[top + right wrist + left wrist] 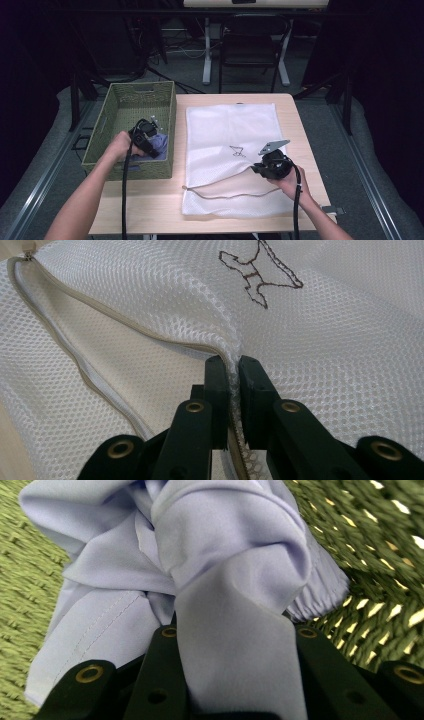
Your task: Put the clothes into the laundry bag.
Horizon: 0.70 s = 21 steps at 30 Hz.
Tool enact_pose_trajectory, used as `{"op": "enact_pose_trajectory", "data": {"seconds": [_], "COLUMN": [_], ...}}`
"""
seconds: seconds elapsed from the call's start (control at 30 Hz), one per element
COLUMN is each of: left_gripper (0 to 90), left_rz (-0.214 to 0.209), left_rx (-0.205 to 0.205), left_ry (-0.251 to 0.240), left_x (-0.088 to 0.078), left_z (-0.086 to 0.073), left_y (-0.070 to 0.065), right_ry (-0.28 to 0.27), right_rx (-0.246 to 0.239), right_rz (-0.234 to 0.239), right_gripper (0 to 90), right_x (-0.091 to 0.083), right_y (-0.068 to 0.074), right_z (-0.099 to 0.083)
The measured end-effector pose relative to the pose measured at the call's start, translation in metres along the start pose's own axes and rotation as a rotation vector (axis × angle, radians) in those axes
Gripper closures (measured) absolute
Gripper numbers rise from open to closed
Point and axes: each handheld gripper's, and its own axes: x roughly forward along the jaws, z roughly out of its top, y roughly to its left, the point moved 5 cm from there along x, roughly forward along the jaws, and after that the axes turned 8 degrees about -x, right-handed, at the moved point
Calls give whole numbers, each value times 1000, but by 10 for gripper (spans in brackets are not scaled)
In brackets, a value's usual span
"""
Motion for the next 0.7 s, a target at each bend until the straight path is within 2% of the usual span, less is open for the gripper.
{"op": "enact_pose_trajectory", "data": {"seconds": [0.5, 0.7], "left_gripper": [747, 753], "left_rz": [32, 38], "left_rx": [-19, -22], "left_ry": [-78, -102], "left_x": [-33, -41], "left_z": [-4, -6], "left_y": [0, 1], "right_ry": [-2, -1], "right_rx": [-5, -4], "right_rz": [0, 1], "right_gripper": [840, 840], "right_x": [0, 0], "right_y": [0, 0], "right_z": [1, 0]}}
